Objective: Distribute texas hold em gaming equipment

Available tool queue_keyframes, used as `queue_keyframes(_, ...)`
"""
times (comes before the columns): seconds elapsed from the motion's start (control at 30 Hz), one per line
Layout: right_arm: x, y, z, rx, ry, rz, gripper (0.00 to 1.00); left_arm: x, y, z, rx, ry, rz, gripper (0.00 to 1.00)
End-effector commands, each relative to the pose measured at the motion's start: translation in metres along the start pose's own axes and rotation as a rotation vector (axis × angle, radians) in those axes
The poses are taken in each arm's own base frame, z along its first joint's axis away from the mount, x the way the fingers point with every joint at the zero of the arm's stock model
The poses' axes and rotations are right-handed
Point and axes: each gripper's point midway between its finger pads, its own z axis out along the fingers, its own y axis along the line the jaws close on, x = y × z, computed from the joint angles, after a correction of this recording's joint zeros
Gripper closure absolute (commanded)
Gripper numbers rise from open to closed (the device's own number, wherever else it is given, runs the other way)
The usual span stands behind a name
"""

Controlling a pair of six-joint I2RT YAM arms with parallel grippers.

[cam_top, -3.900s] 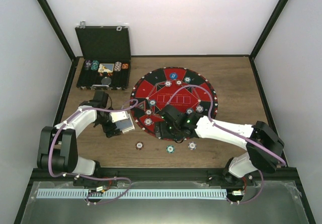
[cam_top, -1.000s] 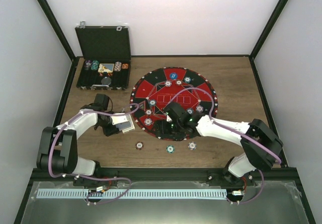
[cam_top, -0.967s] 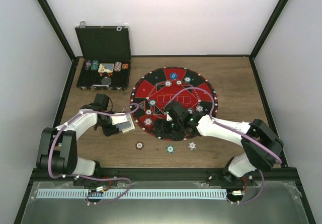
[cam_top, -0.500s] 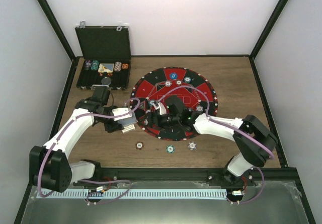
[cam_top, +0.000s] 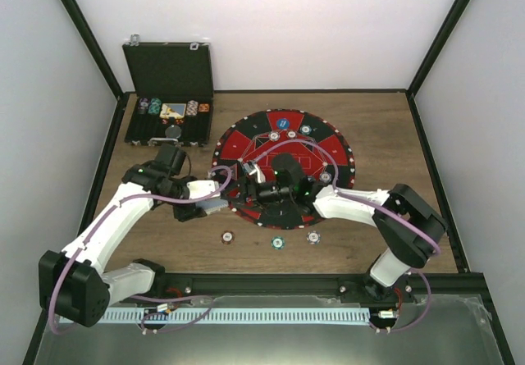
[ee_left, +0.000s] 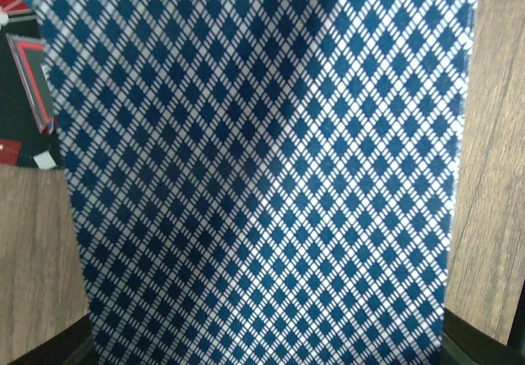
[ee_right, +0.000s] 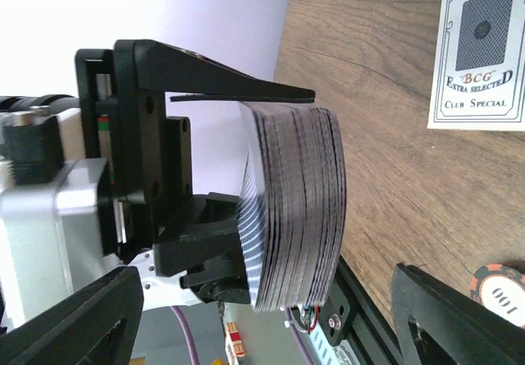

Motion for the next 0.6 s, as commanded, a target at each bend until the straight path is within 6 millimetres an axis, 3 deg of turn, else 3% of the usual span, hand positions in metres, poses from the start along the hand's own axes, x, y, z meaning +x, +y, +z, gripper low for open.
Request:
queue_keyframes(0.0, 0.004, 0.004, 0.006, -0.023, 0.022, -0.007, 0.16, -0.019, -0.001, -0.012, -0.014, -0.052, 0.023, 0.96)
queue_keyframes(0.27, 0.005, 0.002, 0.016, -0.029, 0.041, 0.005, 0.21, -0.024, -0.004, -0.016, -0.028, -0.057, 0.039, 0.96)
queue_keyframes(0.57, 0.000, 0.014, 0.031, -0.112, 0.082, 0.006, 0.31, -0.027, -0.009, -0.018, -0.027, -0.057, 0.053, 0.96)
